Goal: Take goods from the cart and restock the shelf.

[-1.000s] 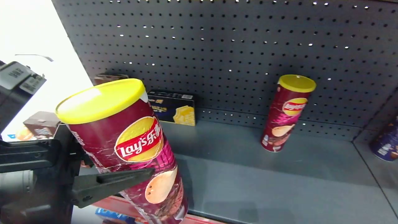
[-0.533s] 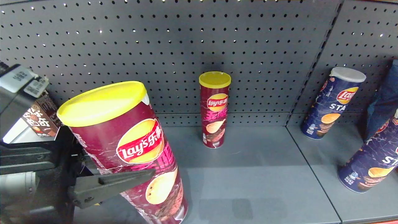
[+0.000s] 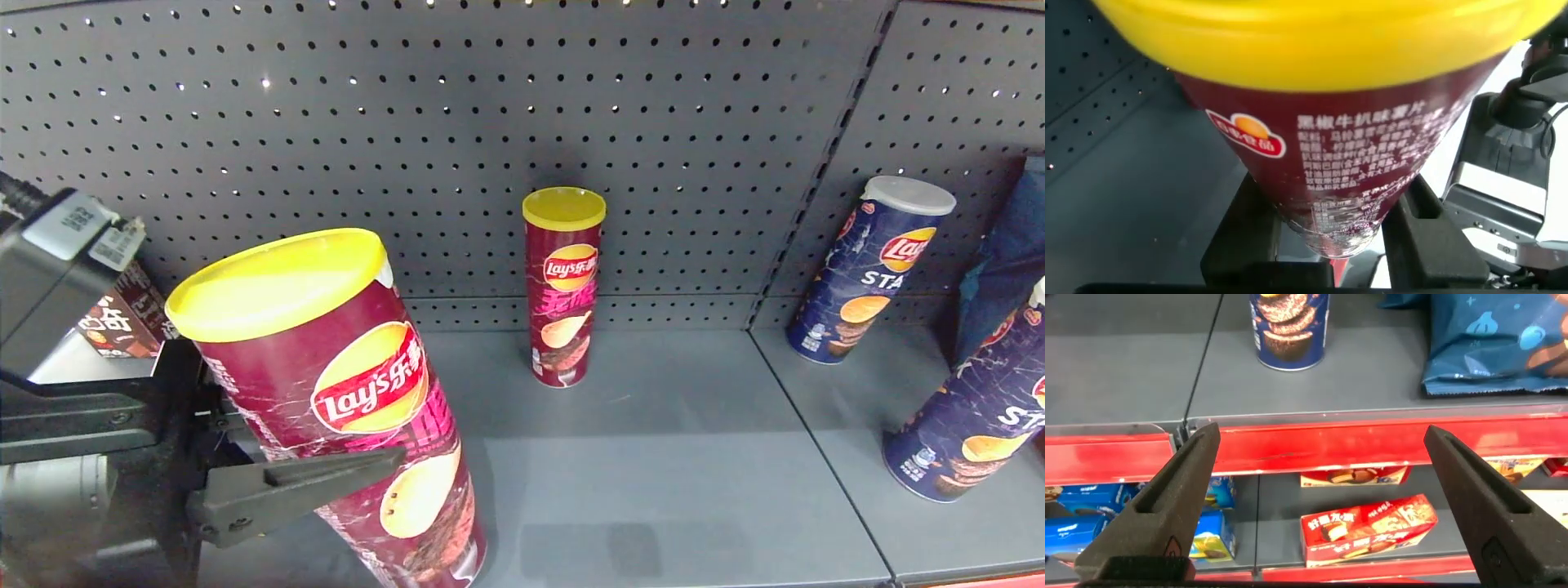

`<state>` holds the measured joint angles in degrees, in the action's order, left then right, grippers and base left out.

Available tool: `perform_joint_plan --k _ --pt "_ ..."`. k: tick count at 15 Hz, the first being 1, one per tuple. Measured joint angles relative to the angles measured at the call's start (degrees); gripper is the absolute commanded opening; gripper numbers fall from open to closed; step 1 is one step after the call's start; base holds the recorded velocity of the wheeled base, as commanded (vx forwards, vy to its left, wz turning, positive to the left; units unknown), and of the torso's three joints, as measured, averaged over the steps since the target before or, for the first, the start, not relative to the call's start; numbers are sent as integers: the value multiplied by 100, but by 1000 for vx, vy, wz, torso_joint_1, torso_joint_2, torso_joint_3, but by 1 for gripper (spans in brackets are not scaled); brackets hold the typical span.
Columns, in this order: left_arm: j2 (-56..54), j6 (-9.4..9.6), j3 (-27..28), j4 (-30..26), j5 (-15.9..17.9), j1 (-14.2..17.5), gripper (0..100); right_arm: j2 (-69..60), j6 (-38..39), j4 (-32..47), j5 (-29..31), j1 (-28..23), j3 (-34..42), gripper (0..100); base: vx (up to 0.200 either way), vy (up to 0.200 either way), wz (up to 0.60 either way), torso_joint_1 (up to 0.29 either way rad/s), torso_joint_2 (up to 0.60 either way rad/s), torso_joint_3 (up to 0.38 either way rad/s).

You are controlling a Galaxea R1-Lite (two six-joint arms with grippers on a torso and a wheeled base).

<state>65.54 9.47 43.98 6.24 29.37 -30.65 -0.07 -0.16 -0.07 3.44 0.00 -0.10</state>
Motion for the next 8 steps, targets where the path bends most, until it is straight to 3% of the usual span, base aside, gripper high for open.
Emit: perform_joint_plan --k 8 --pt "-22 35 -276 11 -244 -11 0 0 -77 0 -174 0 0 100 0 0 0 0 0 0"
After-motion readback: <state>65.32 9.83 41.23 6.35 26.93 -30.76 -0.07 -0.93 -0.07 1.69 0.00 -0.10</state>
